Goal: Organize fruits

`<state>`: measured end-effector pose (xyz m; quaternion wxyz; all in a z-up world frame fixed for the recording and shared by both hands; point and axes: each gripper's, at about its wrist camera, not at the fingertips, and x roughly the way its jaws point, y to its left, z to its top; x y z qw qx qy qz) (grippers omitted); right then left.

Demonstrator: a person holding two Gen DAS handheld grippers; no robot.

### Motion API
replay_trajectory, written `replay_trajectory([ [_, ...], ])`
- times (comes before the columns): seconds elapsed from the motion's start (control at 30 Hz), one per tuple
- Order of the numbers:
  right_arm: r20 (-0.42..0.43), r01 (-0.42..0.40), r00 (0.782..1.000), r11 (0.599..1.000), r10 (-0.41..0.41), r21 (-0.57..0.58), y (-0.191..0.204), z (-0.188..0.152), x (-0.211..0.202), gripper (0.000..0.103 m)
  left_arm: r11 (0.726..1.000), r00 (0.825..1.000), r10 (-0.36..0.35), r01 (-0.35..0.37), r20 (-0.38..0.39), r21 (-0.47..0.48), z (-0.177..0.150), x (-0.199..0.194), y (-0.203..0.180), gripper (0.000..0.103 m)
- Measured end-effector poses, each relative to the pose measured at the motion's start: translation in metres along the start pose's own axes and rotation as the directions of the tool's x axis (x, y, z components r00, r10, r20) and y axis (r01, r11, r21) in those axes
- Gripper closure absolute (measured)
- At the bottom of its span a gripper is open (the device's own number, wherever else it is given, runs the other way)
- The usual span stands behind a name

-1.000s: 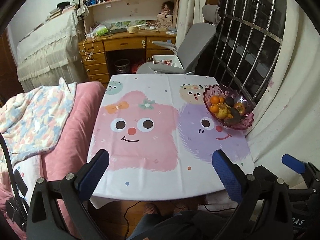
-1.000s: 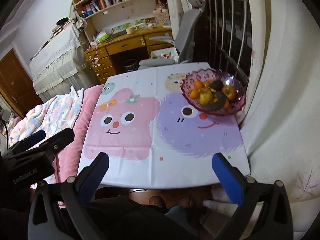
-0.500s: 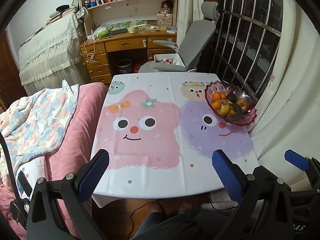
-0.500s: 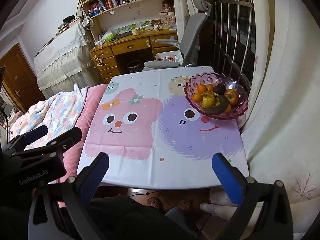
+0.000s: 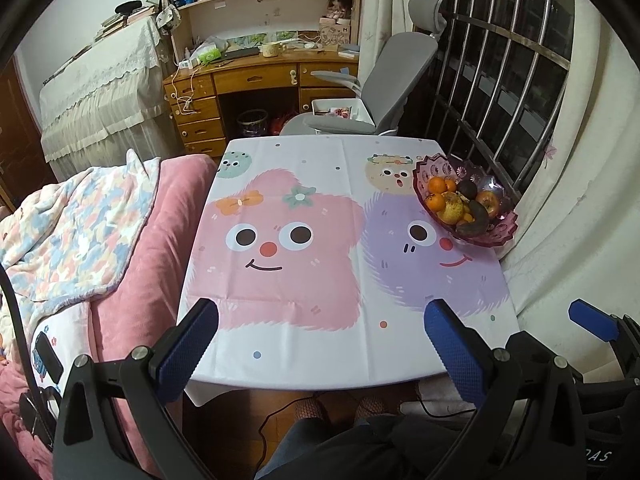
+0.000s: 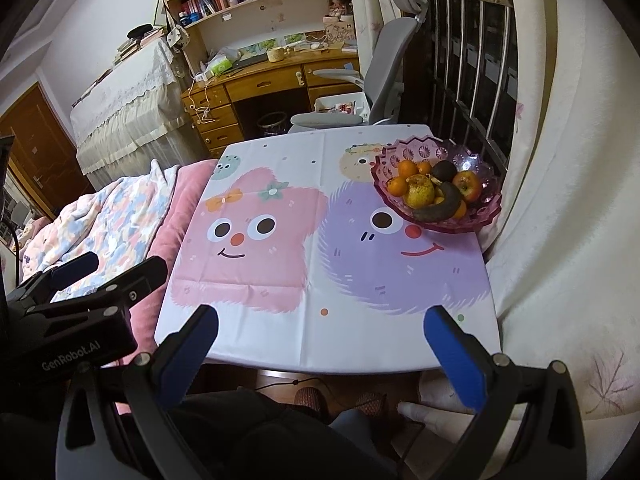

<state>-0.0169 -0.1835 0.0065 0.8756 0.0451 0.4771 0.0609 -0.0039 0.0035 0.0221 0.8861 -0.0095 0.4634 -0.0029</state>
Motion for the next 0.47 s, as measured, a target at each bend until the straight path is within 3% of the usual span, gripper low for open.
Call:
replay_trajectory([
  [0.47, -0.009, -0.005, 1.0, 1.0, 0.005, 0.0, 0.0017, 0.002, 0.004, 0.0, 1.0, 1.0, -0.003, 0.003, -0.007, -0.003, 0.0009, 0.0036, 0.0021, 0.001],
])
